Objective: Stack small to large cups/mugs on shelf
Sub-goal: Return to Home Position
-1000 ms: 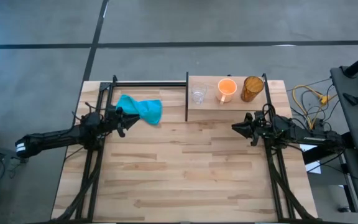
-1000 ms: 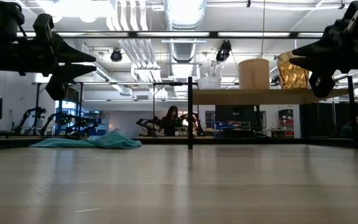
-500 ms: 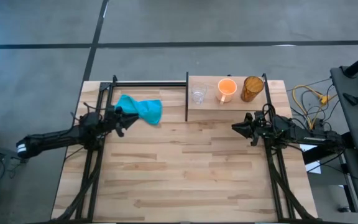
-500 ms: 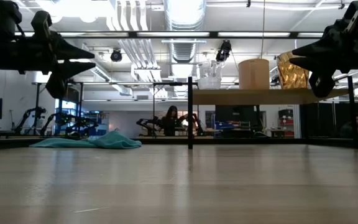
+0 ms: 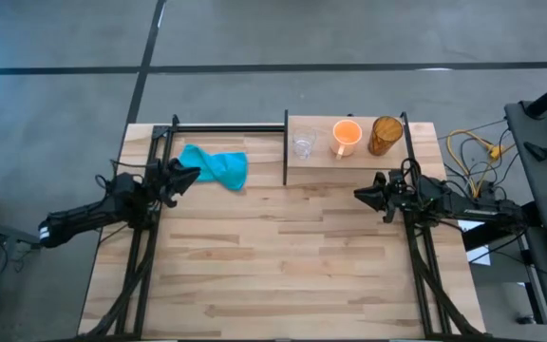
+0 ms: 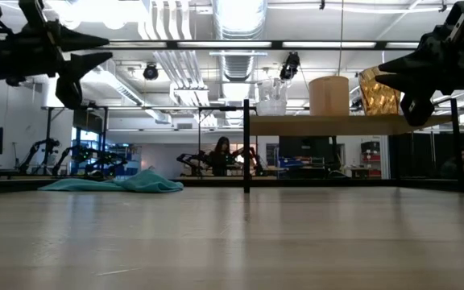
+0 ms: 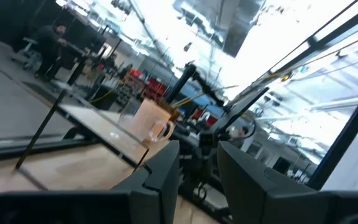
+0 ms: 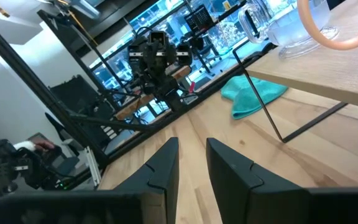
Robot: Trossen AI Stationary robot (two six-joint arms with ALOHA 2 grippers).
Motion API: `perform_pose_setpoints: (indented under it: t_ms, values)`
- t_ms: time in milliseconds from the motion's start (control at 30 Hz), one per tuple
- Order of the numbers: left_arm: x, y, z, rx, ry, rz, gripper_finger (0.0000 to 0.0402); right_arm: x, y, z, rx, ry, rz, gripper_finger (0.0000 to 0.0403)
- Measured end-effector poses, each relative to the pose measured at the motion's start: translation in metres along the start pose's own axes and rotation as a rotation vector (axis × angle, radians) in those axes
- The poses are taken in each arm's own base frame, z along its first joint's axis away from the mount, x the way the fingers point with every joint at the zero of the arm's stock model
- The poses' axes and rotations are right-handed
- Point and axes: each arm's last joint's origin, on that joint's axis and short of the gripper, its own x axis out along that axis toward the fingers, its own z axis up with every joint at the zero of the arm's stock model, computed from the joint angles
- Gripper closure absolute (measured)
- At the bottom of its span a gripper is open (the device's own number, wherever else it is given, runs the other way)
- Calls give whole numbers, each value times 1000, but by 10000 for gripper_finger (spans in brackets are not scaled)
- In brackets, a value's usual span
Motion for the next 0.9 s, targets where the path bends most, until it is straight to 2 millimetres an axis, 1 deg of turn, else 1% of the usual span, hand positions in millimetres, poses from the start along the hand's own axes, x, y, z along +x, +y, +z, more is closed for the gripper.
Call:
perform_pose_setpoints:
  t_ms: [233, 900]
  values:
    - [-2, -2, 4, -1, -38, -24, 306, 0, 0, 0, 0, 0, 0, 326]
    - [1, 0, 0, 0, 4, 2, 306, 0, 0, 0, 0, -1, 0, 326]
